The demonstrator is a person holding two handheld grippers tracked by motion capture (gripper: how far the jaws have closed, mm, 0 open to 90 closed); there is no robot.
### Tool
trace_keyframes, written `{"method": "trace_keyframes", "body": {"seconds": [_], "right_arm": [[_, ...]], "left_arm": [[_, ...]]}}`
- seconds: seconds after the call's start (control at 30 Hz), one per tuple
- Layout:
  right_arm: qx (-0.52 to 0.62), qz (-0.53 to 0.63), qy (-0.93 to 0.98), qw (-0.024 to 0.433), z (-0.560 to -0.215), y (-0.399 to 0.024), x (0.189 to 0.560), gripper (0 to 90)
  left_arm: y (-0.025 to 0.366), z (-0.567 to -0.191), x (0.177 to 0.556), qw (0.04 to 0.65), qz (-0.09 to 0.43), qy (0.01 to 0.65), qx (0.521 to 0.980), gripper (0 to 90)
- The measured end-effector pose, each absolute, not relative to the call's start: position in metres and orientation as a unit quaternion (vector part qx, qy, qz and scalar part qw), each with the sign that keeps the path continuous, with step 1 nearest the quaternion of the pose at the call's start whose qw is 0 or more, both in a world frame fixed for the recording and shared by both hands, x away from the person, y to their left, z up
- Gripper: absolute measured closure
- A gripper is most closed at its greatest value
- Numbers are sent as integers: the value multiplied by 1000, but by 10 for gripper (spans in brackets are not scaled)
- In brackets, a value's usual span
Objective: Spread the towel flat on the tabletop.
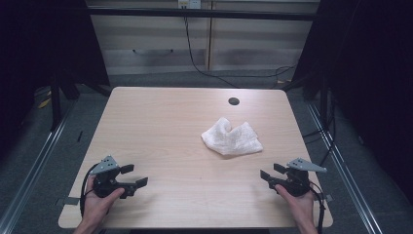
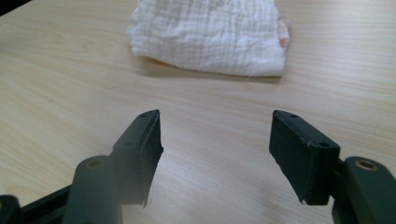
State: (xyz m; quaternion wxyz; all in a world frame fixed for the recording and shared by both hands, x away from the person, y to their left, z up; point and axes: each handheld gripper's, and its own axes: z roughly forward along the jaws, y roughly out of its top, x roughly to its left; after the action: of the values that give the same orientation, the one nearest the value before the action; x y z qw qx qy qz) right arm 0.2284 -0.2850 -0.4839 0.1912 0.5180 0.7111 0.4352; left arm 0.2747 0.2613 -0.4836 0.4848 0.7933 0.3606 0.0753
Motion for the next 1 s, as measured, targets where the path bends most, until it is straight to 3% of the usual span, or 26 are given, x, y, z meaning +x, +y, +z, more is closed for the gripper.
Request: {"method": "trace_keyframes", "body": {"seconds": [0.37,0.43,0.73,1.0], "right_arm": [[509,430,727,167,-488,-279,235,317],[511,428,728,162,-487,-277,238,259],[490,420,748,155,-472,-264,246,302],[472,427,756,150,-459,-254,274,292]], "left_arm": [[265,-486,278,479,75,376,790,167],[265,-487,277,478,74,378,790,166],[270,-482,273,486,82,376,785,168],[269,-483,280,483,82,382,783,176]]}}
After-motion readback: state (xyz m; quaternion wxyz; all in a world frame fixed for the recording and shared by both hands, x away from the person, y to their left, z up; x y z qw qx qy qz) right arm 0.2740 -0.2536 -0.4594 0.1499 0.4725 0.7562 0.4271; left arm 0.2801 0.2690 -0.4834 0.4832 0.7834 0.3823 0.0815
